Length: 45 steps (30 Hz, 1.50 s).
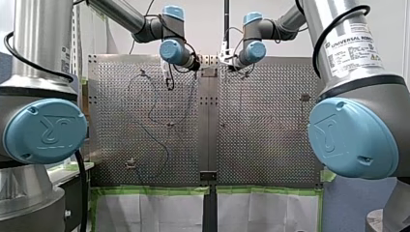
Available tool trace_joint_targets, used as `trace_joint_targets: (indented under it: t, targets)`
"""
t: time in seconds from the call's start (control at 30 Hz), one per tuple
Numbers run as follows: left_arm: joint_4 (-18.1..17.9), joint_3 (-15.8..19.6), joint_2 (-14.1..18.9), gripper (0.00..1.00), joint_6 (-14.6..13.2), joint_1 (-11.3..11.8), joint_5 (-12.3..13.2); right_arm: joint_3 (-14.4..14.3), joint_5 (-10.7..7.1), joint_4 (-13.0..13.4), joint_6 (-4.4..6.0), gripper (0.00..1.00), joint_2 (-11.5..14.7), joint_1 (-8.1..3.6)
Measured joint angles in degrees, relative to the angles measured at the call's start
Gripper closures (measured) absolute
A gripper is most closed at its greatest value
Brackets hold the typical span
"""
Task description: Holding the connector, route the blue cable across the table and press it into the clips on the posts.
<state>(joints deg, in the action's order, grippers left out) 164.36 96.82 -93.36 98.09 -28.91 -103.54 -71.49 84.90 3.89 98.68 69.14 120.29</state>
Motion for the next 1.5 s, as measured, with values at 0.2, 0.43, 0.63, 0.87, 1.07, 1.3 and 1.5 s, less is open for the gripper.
trace_joint_targets:
  t: [0.2,0.43,0.63,0.87,1.07,1.3,1.5]
  targets:
    - [1.93,-3.00,-2.94,0.00,-0.35,-1.24,-1.08,-0.13,0.01,-0.56,0.11,1.00,0.39,-0.01]
    - [2.96,-6.21,-6.16,0.00,-0.45,-1.95,-2.77,-0.99,0.08,-0.81,-0.06,1.00,0.66,-0.08]
    - [3.05,-8.86,-8.25,0.00,-0.36,-1.65,-3.39,-1.53,0.15,-0.78,-0.21,1.00,0.69,-0.11]
    - [3.76,-12.07,-9.60,0.00,-0.16,-1.25,-3.41,-1.58,0.18,-0.69,-0.22,1.00,0.69,-0.11]
    - [5.92,-14.72,-11.87,0.00,-0.38,-1.57,-3.58,-1.59,0.18,-0.63,-0.15,1.00,0.70,-0.11]
    - [8.86,-17.97,-14.96,0.00,-1.25,-1.93,-4.54,-1.58,0.18,-0.53,-0.06,1.00,0.70,-0.12]
    - [9.77,-21.02,-18.02,0.00,-1.32,-1.62,-5.02,-1.58,0.19,-0.46,0.02,1.00,0.69,-0.24]
